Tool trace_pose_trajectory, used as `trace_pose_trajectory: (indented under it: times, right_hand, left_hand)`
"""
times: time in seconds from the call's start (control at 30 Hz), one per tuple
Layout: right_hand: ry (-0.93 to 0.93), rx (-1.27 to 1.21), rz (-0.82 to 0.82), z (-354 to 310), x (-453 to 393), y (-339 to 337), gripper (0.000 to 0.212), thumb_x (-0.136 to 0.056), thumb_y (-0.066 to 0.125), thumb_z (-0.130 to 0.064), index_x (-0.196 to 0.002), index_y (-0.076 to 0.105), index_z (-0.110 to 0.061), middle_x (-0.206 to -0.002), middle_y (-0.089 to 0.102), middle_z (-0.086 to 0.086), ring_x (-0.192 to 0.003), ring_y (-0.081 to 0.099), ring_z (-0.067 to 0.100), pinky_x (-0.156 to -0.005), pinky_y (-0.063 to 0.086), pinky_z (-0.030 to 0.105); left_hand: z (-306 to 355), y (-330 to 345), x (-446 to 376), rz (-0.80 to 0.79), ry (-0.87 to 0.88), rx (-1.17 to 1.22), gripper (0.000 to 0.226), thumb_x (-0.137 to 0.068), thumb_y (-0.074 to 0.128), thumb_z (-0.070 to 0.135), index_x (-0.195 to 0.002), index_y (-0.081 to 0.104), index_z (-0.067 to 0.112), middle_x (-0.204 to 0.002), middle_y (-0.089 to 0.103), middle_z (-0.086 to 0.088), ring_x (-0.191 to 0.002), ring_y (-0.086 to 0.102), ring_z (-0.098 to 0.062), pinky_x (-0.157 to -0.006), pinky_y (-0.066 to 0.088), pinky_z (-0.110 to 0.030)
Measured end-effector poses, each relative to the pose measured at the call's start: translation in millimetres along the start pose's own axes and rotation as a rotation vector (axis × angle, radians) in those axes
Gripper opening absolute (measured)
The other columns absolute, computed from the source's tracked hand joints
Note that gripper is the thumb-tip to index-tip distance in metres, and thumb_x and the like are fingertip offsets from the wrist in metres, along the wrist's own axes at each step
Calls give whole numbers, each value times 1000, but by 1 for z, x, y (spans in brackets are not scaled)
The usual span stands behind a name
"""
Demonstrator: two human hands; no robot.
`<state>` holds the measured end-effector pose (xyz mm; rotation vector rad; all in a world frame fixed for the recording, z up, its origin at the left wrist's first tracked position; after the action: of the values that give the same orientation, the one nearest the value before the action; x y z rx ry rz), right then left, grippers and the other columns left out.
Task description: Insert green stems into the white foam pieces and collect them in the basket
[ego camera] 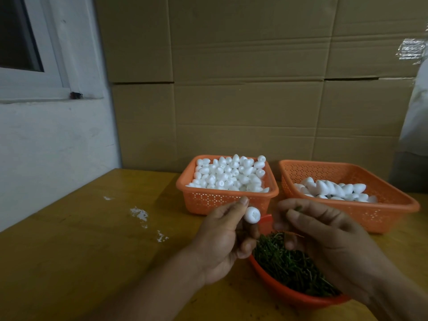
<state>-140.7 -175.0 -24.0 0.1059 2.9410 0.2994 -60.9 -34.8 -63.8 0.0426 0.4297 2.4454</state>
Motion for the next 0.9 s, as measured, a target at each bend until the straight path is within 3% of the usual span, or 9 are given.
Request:
trace_pose_trajectory:
  times: [0.13, 0.23, 0.37, 0.53, 0.77, 0.9]
  right_hand:
    - [-119, 262, -12, -3, 4, 7, 44, -71, 72, -17, -115, 70, -16, -67, 65, 14, -58, 60, 20, -55, 54, 26]
    - [-204, 427, 63, -6, 6, 9, 45, -60, 82, -22, -101, 67, -13, -61, 67, 13, -50, 60, 19, -52, 53, 21]
    - [-276, 538, 79, -9, 9, 10, 21, -59, 83, -28, -72, 72, -16, -65, 71, 10, -50, 63, 19, -48, 52, 22]
    - [-301, 590, 61, -8, 10, 10, 11, -67, 79, -35, -74, 77, -27, -72, 75, 4, -55, 66, 17, -51, 54, 21]
    - [-336, 691, 54, -6, 10, 9, 17, -71, 70, -50, -77, 76, -36, -72, 74, -1, -55, 65, 12, -49, 50, 19]
    - [-359, 723, 65, -5, 10, 6, 19, -74, 69, -52, -78, 77, -34, -68, 72, 2, -52, 61, 20, -48, 49, 33]
  left_hand:
    - [1, 1, 0, -10, 14, -18, 36, -88, 59, 49, -93, 63, 14, -66, 58, -5, -44, 47, -12, -41, 34, -21]
    - [1, 1, 1, 0, 19, -43, 33, -86, 62, 53, -82, 67, 20, -64, 58, -4, -43, 47, -12, -40, 33, -20]
    - [1, 2, 1, -3, 41, -67, 34, -85, 62, 55, -77, 67, 23, -63, 58, -3, -41, 46, -11, -39, 31, -20]
    - [1, 4, 2, -12, 38, -88, 35, -86, 61, 55, -78, 66, 21, -62, 56, -3, -40, 46, -11, -38, 31, -19]
    - [3, 7, 4, -15, 55, -140, 37, -90, 58, 53, -84, 64, 17, -61, 55, -4, -40, 44, -11, -38, 31, -17]
    - [3, 7, 4, -7, 59, -153, 40, -90, 58, 52, -90, 62, 13, -60, 54, -4, -39, 43, -11, -38, 30, -17]
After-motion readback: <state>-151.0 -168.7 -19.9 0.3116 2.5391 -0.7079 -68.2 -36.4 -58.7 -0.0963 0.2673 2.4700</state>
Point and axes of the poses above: each hand's wrist, its own x-axis away from the middle knuckle, its own y-axis out of the palm, z = x × y, the point moved 5 cm from there along -x, towards the middle knuckle
